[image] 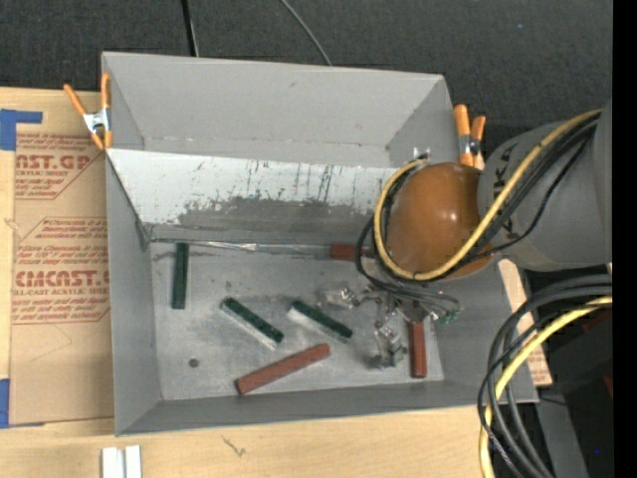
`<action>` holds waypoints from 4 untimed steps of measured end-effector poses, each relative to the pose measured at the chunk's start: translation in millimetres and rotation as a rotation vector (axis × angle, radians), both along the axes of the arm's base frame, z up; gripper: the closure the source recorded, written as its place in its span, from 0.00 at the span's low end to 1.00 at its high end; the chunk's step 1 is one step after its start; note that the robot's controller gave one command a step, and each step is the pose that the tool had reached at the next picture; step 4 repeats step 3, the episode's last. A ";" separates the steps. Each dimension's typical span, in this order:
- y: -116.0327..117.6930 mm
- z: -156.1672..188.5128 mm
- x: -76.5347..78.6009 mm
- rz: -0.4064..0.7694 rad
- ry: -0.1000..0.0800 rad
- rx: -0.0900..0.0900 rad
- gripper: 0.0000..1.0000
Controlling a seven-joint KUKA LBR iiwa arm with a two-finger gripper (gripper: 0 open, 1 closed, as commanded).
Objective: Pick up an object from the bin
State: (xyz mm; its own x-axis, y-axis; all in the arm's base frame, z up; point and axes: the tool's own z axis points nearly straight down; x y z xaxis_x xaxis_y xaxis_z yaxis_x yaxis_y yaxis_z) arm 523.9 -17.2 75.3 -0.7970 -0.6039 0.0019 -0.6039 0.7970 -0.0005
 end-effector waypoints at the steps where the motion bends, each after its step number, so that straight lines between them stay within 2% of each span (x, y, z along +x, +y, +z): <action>1: 65.8 2.4 24.6 -0.152 -0.004 0.004 1.00; 2: 65.9 2.4 24.6 -0.152 -0.004 0.004 1.00; 3: 53.7 158.4 31.5 -0.129 -0.007 0.003 1.00; 4: 53.7 158.4 31.5 -0.129 -0.007 0.003 1.00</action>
Offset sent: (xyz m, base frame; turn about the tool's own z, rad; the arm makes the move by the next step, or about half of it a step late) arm 0.0000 0.0000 0.0000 0.0000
